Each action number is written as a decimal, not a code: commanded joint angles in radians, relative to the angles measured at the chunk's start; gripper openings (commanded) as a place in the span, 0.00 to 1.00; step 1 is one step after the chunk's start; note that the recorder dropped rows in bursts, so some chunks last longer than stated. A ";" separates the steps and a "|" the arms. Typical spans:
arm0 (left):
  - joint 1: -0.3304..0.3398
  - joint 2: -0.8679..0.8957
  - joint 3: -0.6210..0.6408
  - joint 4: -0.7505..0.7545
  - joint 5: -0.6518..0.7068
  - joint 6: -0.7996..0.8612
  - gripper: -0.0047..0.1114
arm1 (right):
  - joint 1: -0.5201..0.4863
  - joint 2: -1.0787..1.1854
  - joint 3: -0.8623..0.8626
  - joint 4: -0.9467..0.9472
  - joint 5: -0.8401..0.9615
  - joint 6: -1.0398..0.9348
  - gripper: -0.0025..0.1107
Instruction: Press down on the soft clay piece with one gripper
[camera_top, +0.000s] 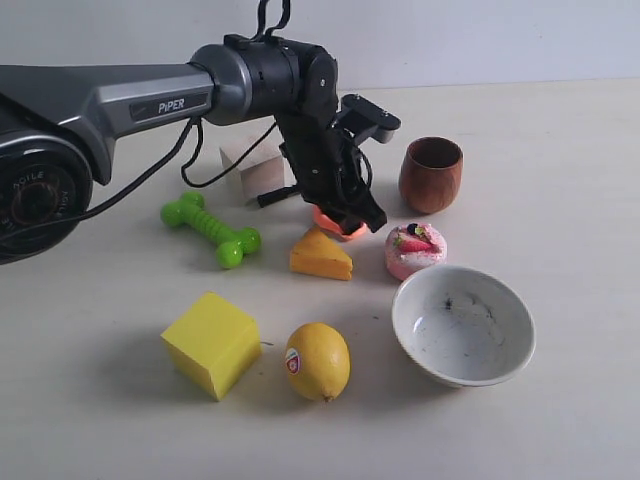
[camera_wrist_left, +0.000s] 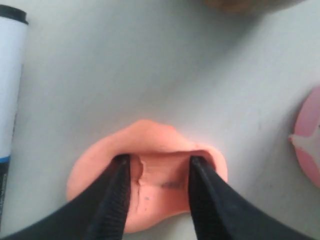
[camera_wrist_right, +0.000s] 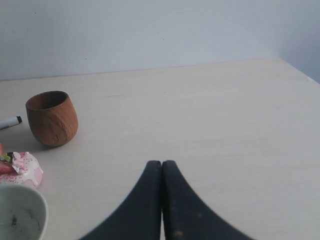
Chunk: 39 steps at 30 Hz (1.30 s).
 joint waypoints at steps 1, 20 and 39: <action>0.005 -0.025 0.006 0.014 -0.005 -0.006 0.38 | -0.005 -0.007 0.006 0.001 -0.007 0.000 0.02; 0.005 -0.005 0.006 -0.041 -0.059 -0.001 0.28 | -0.005 -0.007 0.006 0.001 -0.007 0.000 0.02; 0.005 -0.003 0.006 -0.055 -0.060 -0.003 0.21 | -0.005 -0.007 0.006 0.001 -0.007 0.000 0.02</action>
